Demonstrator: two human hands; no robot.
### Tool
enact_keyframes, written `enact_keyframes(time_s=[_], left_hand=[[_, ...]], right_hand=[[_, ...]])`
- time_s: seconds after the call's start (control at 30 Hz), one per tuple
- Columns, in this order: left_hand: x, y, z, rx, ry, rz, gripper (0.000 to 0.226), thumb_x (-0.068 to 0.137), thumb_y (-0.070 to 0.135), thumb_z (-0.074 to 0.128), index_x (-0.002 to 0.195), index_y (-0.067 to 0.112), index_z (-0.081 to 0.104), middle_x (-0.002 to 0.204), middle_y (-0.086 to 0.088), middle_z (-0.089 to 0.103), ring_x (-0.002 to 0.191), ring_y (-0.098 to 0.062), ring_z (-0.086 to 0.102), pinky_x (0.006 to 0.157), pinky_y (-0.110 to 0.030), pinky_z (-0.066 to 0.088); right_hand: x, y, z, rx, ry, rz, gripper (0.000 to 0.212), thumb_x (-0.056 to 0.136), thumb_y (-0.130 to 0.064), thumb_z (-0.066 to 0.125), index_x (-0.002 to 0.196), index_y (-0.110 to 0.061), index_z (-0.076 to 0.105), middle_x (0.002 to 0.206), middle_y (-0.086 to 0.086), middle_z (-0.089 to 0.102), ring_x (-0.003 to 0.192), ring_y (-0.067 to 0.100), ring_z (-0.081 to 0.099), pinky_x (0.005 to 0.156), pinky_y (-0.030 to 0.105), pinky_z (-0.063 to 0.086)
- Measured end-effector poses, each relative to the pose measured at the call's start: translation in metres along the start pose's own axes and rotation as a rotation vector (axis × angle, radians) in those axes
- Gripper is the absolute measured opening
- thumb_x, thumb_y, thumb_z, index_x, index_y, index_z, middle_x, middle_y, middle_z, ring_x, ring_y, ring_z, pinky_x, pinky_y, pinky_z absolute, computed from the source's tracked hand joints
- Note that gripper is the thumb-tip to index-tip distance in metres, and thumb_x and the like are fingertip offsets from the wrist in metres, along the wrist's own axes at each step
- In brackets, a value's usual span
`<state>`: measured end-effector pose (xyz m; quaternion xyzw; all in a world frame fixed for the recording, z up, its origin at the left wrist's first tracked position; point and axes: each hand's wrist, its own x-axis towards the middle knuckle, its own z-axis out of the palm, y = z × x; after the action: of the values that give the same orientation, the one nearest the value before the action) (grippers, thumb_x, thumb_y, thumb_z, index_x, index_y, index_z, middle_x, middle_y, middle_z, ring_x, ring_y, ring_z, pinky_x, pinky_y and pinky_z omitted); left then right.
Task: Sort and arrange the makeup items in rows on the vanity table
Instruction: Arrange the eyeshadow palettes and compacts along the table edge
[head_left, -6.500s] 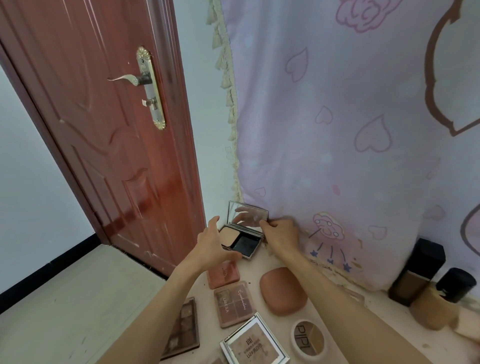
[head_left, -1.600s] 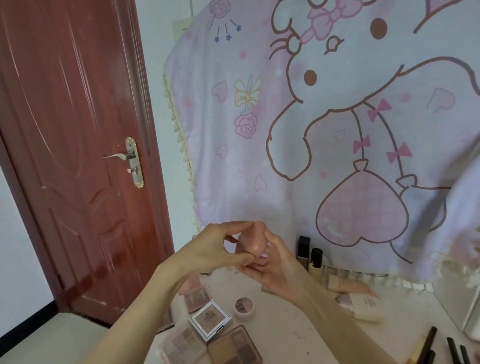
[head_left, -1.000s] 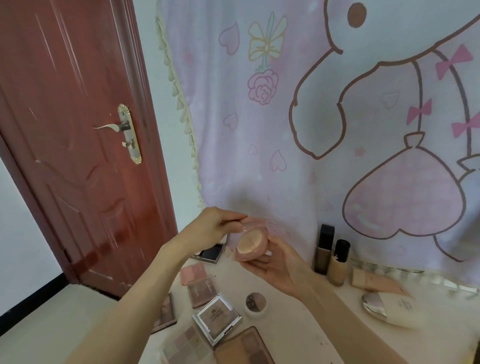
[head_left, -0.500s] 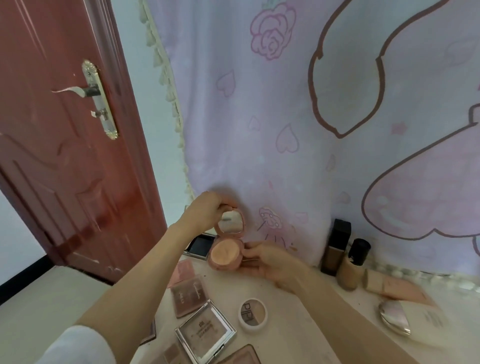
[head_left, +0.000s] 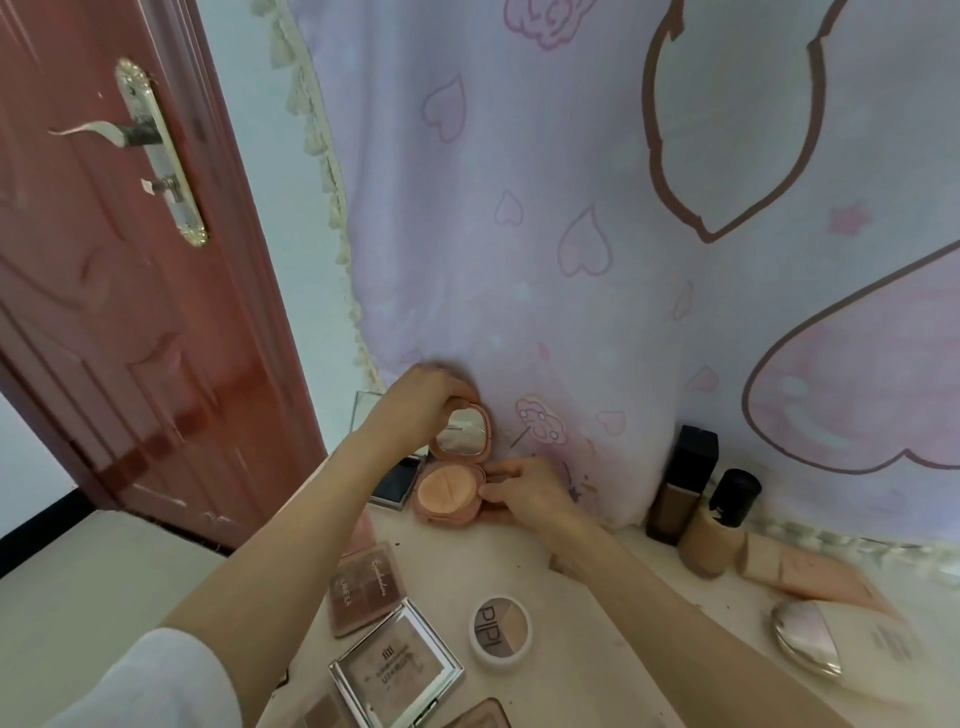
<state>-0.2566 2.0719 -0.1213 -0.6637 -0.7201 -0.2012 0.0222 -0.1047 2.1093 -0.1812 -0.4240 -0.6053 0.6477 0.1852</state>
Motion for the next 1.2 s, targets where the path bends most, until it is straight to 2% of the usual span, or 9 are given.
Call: enact_keyframes(time_s=[0.2,0.4,0.53,0.6,0.73,0.93,0.97,1.03,1.2], left_hand=[[-0.008,0.000,0.006,-0.142,0.106,-0.063,0.016,0.088,0.007,0.057,0.096,0.004,0.071,0.103,-0.009,0.059,0.094,-0.022,0.056,0.082,-0.028,0.042],[-0.018,0.003,0.005,-0.099,0.036,-0.025,0.023,0.093,0.015,0.052,0.108,0.009,0.068,0.110,-0.004,0.059,0.097,-0.019,0.056,0.082,-0.025,0.040],[-0.029,0.003,0.004,-0.035,0.002,-0.030,0.030,0.095,0.018,0.047,0.123,0.015,0.059,0.127,0.000,0.054,0.108,-0.020,0.054,0.091,-0.034,0.043],[-0.033,0.004,0.004,-0.036,-0.018,-0.044,0.034,0.095,0.018,0.047,0.128,0.017,0.054,0.133,0.001,0.051,0.112,-0.020,0.053,0.092,-0.031,0.041],[-0.038,0.008,0.003,-0.012,-0.085,-0.040,0.041,0.095,0.016,0.047,0.136,0.018,0.045,0.143,0.001,0.043,0.120,-0.021,0.049,0.097,-0.024,0.033],[-0.049,0.023,-0.004,-0.034,-0.147,-0.054,0.048,0.095,0.017,0.047,0.142,0.015,0.034,0.149,-0.002,0.033,0.128,-0.020,0.041,0.104,-0.024,0.027],[-0.054,0.027,-0.004,-0.046,-0.131,-0.066,0.048,0.095,0.019,0.047,0.141,0.015,0.035,0.148,-0.003,0.035,0.127,-0.020,0.042,0.102,-0.023,0.027],[-0.067,0.034,-0.003,-0.066,-0.112,-0.091,0.045,0.095,0.022,0.048,0.139,0.016,0.039,0.143,-0.005,0.041,0.125,-0.021,0.042,0.099,-0.023,0.028],[-0.107,0.059,0.006,-0.172,-0.102,-0.043,0.029,0.090,0.016,0.056,0.119,0.012,0.060,0.122,-0.005,0.058,0.114,-0.019,0.050,0.096,-0.017,0.033]], right_hand=[[-0.006,0.002,0.004,-0.059,0.076,-0.065,0.024,0.081,0.009,0.062,0.104,0.004,0.066,0.103,0.020,0.068,0.091,0.028,0.066,0.086,0.041,0.054],[-0.022,0.002,0.002,-0.353,0.122,-0.244,0.018,0.082,-0.010,0.066,0.098,-0.005,0.072,0.096,0.013,0.072,0.083,0.021,0.065,0.086,0.036,0.052],[-0.033,0.000,0.005,-0.518,0.005,-0.381,0.017,0.071,-0.023,0.076,0.071,-0.035,0.064,0.063,-0.010,0.061,0.058,-0.001,0.054,0.055,0.011,0.041],[-0.032,0.000,0.006,-0.578,0.026,-0.396,0.024,0.069,-0.024,0.077,0.062,-0.028,0.054,0.058,-0.010,0.053,0.052,0.000,0.045,0.049,0.014,0.032],[-0.031,-0.001,0.009,-0.677,0.039,-0.407,0.013,0.073,-0.016,0.074,0.079,-0.009,0.066,0.073,0.005,0.055,0.067,0.017,0.048,0.055,0.026,0.030],[-0.043,-0.003,0.003,-0.678,0.056,-0.370,0.014,0.080,-0.017,0.068,0.072,-0.021,0.057,0.085,0.007,0.058,0.079,0.019,0.051,0.065,0.027,0.035],[-0.046,-0.002,-0.001,-0.671,0.070,-0.369,0.007,0.084,-0.018,0.065,0.089,-0.014,0.065,0.096,0.009,0.063,0.087,0.020,0.056,0.072,0.027,0.039],[-0.056,-0.001,-0.011,-0.663,0.106,-0.353,0.031,0.090,-0.018,0.058,0.118,-0.005,0.061,0.118,0.009,0.063,0.104,0.020,0.059,0.084,0.022,0.039],[-0.087,0.010,-0.037,-0.700,0.083,-0.359,0.025,0.093,-0.017,0.054,0.115,-0.013,0.065,0.117,0.001,0.065,0.098,0.008,0.057,0.082,0.012,0.036]])
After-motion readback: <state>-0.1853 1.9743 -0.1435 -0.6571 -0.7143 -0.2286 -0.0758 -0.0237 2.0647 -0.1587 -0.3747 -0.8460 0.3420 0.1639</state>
